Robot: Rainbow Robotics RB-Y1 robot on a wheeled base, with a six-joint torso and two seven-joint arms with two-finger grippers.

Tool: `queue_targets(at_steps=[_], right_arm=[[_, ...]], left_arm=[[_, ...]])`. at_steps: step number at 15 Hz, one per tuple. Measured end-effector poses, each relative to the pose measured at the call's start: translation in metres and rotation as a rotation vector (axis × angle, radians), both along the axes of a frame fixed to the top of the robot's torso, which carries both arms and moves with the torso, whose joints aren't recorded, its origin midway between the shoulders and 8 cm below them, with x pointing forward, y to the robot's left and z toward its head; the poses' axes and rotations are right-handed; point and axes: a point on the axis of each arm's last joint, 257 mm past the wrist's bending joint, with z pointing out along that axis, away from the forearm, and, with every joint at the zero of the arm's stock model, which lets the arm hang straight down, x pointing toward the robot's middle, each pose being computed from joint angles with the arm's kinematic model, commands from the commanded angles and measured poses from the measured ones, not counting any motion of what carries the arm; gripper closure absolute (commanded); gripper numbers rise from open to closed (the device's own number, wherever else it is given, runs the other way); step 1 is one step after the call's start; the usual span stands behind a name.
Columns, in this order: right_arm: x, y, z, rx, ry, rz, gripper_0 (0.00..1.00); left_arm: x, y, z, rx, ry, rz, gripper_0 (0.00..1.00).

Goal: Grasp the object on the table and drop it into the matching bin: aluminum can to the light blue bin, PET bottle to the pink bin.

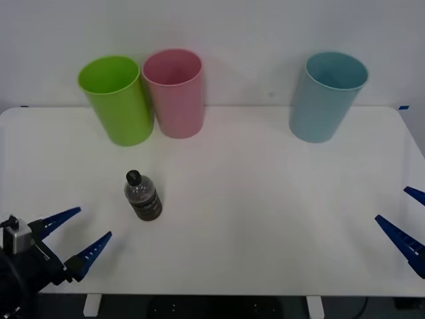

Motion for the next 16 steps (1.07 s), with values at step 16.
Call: queue_targets(at_steps=[16], right_arm=[[0.000, 0.000, 0.000, 0.000, 0.000, 0.000, 0.00]], left_arm=[[0.067, -0.059, -0.027, -0.044, 0.019, -0.014, 0.00]])
